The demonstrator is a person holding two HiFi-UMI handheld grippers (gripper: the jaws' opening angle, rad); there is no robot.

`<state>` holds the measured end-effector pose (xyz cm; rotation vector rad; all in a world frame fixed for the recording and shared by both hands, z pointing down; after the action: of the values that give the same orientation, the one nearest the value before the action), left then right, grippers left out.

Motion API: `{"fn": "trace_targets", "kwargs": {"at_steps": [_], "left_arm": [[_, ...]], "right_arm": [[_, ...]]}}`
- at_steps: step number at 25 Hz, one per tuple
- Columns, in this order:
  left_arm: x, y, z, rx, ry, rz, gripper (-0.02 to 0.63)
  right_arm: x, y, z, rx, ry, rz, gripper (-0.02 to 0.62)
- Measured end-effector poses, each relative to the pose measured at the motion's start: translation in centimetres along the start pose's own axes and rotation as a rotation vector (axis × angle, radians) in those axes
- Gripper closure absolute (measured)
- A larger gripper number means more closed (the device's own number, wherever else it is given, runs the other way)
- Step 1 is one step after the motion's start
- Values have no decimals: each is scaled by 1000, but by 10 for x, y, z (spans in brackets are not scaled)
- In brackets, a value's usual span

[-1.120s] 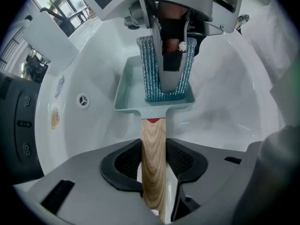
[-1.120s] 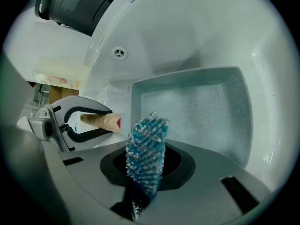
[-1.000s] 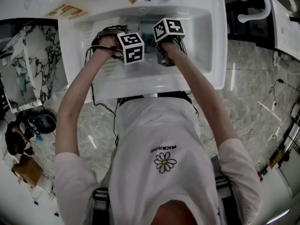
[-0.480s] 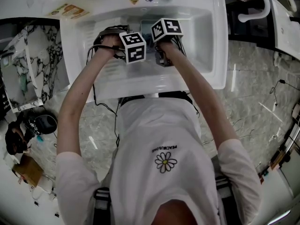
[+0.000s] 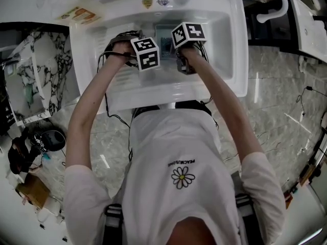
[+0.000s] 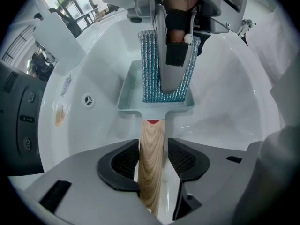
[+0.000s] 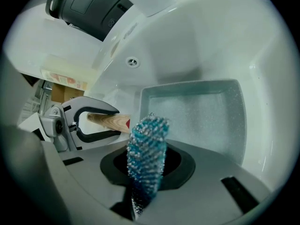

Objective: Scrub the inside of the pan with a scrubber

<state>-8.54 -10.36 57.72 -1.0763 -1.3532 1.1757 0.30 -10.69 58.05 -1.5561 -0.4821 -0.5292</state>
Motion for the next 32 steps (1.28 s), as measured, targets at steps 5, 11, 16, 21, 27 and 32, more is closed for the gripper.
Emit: {"fn": "trace_targets", "kwargs": {"at_steps": [5, 11, 16, 21, 27, 32], "left_arm": [[-12, 14, -5, 38, 28, -60, 376], [-21, 34, -14, 84, 54, -111, 371], [-27, 55, -24, 150, 104, -144, 371], [-42, 81, -32, 256, 228, -211, 374], [-64, 121, -35, 372, 382, -299, 382], [-89, 178, -34, 531, 551, -422, 400]], "right_arm": [[-1, 8, -1, 35, 21, 11, 540], [0, 21, -8, 87, 12, 10, 540], [3, 25, -8, 98, 17, 13, 540], [3, 27, -7, 113, 34, 25, 540], [-5, 50, -20, 210, 78, 27, 540], [-33, 118, -47, 460, 220, 53, 540]]}}
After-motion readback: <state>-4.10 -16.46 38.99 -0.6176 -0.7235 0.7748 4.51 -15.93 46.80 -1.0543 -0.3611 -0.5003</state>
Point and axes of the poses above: the fingertips, and each gripper's own axes: y backward along the fingers, x to its right, z out of its underside, the point moved 2 cm from there along y, backward along the fingers, and after that the axes turned 8 degrees about -y, right-handed, at the moved point
